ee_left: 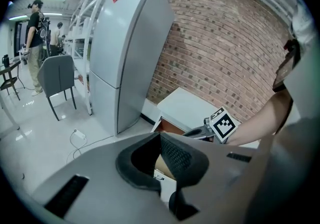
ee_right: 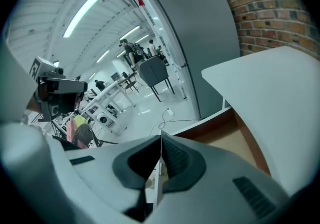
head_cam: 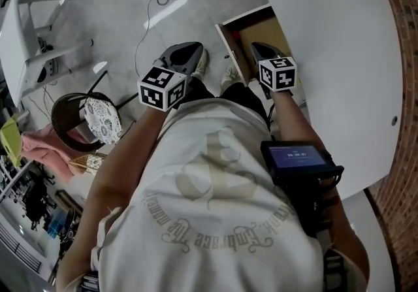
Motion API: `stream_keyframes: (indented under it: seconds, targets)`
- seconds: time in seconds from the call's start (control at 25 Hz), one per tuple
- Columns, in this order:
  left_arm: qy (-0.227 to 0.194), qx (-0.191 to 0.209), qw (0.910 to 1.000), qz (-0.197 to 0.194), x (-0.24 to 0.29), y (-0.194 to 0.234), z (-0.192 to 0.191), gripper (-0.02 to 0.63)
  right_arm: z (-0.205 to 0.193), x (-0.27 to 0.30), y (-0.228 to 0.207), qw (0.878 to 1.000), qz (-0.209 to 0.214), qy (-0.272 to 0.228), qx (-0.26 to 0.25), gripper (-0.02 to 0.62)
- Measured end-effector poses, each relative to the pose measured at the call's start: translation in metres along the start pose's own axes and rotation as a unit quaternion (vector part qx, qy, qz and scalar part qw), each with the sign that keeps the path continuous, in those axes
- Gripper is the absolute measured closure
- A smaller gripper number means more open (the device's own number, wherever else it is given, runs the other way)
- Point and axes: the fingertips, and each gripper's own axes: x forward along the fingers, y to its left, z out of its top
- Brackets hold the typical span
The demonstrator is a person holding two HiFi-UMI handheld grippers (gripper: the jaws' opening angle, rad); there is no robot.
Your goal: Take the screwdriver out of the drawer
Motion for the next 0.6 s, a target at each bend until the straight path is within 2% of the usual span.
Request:
stream_keyframes:
  seconds: [0.28, 0.6]
  targets:
    - [0.003, -0.026, 0.9996, 0.012, -0.002, 0.008, -0.031, 0.586, -0.035, 0.021, 0.008, 0.999, 0.002, 0.031, -0.005, 0.571]
    - [0.003, -0.048, 0.9988, 0.010, 0.003, 0.007, -0.047, 0.586, -0.040, 0.038, 0.003, 0.999, -0.004, 0.047, 0.011, 0.571]
